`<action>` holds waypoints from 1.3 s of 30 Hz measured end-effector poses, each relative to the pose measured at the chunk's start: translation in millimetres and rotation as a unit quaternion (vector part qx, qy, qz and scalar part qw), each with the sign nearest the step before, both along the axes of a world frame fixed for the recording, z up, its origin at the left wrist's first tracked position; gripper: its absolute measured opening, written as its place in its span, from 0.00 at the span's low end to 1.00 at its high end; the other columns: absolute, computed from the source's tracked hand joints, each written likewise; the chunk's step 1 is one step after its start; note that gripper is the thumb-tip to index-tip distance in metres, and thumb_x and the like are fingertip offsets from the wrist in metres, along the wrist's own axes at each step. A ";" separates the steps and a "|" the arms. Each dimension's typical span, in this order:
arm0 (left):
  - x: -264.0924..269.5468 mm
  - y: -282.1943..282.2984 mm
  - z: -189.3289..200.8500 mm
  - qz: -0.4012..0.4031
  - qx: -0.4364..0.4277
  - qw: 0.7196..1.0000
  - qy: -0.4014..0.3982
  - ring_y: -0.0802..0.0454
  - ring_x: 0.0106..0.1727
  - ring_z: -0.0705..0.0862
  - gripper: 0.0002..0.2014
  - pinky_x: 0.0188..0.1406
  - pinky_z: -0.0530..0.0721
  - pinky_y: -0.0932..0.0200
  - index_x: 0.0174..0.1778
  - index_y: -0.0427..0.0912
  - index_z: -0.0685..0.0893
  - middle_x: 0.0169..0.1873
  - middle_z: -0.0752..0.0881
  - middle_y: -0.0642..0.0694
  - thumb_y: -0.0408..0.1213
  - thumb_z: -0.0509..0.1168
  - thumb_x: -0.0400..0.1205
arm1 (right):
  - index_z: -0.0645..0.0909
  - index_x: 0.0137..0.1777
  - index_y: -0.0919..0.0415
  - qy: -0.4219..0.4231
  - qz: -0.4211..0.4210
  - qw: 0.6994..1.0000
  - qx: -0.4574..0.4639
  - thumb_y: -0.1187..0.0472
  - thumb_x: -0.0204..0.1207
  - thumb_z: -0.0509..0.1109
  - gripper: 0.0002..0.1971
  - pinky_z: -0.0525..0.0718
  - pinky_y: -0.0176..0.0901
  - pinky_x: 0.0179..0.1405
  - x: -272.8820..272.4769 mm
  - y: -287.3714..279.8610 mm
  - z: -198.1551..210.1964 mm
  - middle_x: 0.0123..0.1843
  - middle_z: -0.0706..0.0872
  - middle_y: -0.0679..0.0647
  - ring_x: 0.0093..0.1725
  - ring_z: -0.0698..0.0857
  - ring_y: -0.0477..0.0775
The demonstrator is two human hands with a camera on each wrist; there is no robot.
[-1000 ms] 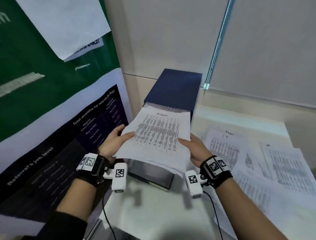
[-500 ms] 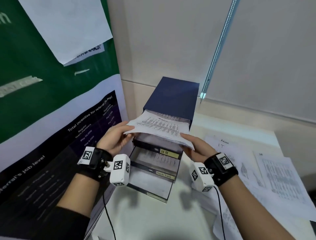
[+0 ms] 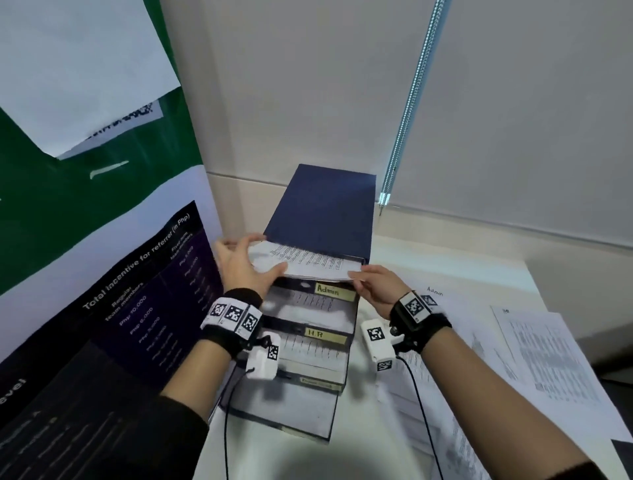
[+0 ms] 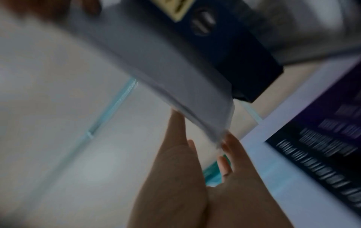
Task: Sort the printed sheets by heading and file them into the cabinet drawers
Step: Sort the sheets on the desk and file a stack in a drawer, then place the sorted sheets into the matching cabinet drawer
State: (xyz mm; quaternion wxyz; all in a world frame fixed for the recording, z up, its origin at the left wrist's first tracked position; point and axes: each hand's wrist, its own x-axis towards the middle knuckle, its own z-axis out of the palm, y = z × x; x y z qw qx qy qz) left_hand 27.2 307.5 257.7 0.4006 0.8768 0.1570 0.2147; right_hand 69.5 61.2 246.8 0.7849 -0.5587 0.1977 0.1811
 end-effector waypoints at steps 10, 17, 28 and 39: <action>67.0 -50.3 -37.4 -0.265 0.168 0.944 0.098 0.55 0.45 0.83 0.20 0.49 0.83 0.55 0.54 0.55 0.89 0.45 0.87 0.55 0.64 0.61 0.79 | 0.82 0.46 0.71 -0.023 -0.012 0.999 0.027 0.78 0.76 0.69 0.04 0.91 0.37 0.40 38.2 5.8 -13.7 0.48 0.85 0.63 0.49 0.87 0.56; 80.0 -42.3 -46.6 -0.304 0.273 0.909 0.077 0.58 0.45 0.82 0.27 0.44 0.82 0.57 0.49 0.58 0.91 0.44 0.83 0.59 0.74 0.60 0.72 | 0.80 0.54 0.73 0.014 0.058 0.997 0.045 0.81 0.75 0.68 0.10 0.90 0.36 0.41 33.2 -14.8 -13.2 0.48 0.87 0.68 0.46 0.91 0.57; 92.8 -47.1 -48.4 -0.268 0.251 0.905 0.216 0.44 0.52 0.86 0.18 0.51 0.82 0.55 0.52 0.51 0.91 0.47 0.91 0.45 0.53 0.57 0.86 | 0.81 0.61 0.70 0.004 0.083 0.995 0.049 0.70 0.81 0.66 0.10 0.89 0.46 0.56 4.8 -34.7 -21.5 0.53 0.89 0.67 0.52 0.90 0.62; 7.4 -215.4 -57.1 -0.396 0.105 0.907 0.091 0.56 0.32 0.76 0.05 0.36 0.77 0.60 0.50 0.54 0.86 0.28 0.76 0.57 0.45 0.65 0.82 | 0.80 0.68 0.67 0.209 -0.003 0.892 -0.402 0.62 0.75 0.75 0.22 0.85 0.55 0.57 -153.2 -265.2 -176.3 0.59 0.85 0.65 0.51 0.86 0.62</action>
